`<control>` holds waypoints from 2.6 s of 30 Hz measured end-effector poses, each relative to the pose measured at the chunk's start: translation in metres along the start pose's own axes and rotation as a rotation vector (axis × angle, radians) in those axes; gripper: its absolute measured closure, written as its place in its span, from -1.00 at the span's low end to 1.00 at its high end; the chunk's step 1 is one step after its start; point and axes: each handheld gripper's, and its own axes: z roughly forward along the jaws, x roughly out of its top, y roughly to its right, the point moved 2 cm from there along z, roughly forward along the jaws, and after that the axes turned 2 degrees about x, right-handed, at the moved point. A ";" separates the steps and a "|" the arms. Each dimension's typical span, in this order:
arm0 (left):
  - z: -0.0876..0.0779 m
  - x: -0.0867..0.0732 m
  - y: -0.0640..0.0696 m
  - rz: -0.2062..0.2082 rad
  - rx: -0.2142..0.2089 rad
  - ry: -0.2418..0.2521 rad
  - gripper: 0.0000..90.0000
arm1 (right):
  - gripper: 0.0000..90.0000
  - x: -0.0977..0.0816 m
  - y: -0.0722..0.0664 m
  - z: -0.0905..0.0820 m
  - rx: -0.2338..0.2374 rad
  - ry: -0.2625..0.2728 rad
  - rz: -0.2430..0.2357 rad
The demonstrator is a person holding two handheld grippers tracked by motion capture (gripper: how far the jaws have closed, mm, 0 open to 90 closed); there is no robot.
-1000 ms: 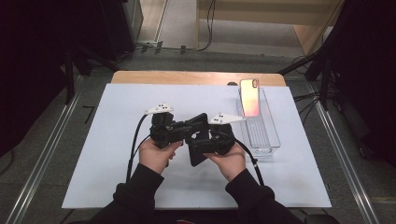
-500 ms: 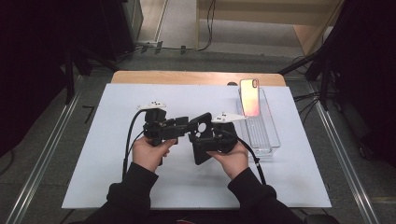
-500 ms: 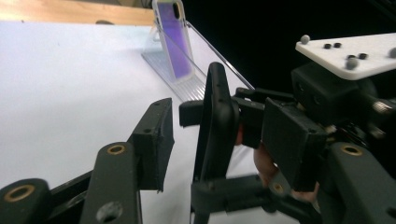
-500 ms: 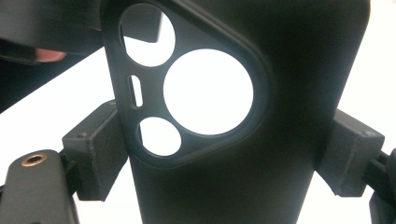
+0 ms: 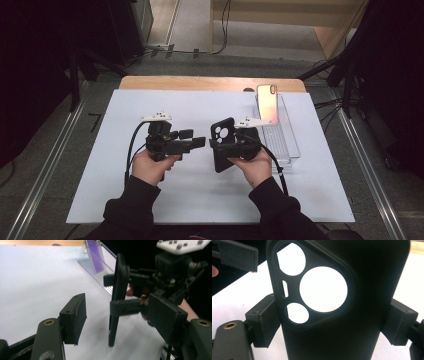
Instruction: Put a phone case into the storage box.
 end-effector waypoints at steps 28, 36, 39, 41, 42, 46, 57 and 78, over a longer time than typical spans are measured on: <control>-0.016 -0.060 -0.028 0.150 -0.022 -0.198 -0.29 | -0.71 0.032 0.014 -0.038 0.082 0.020 -0.037; -0.025 -0.068 -0.033 0.134 -0.014 -0.200 -0.29 | -0.71 0.041 0.024 -0.052 0.078 0.028 -0.031; -0.029 -0.071 -0.036 0.125 -0.006 -0.202 -0.29 | -0.71 0.045 0.028 -0.059 0.071 0.037 -0.024; -0.032 -0.073 -0.038 0.109 -0.002 -0.203 -0.29 | -0.71 0.048 0.031 -0.064 0.064 0.042 -0.020; -0.033 -0.074 -0.039 0.108 -0.003 -0.203 -0.29 | -0.71 0.049 0.033 -0.066 0.061 0.047 -0.018; -0.038 -0.077 -0.041 0.099 0.010 -0.197 -0.29 | -0.71 0.055 0.039 -0.076 0.047 0.062 -0.012; -0.045 -0.081 -0.045 0.083 0.032 -0.189 -0.29 | -0.71 0.066 0.062 -0.101 -0.031 0.112 0.012; -0.051 -0.088 -0.047 0.057 0.045 -0.182 -0.29 | -0.71 0.055 0.113 -0.101 -0.298 0.163 0.085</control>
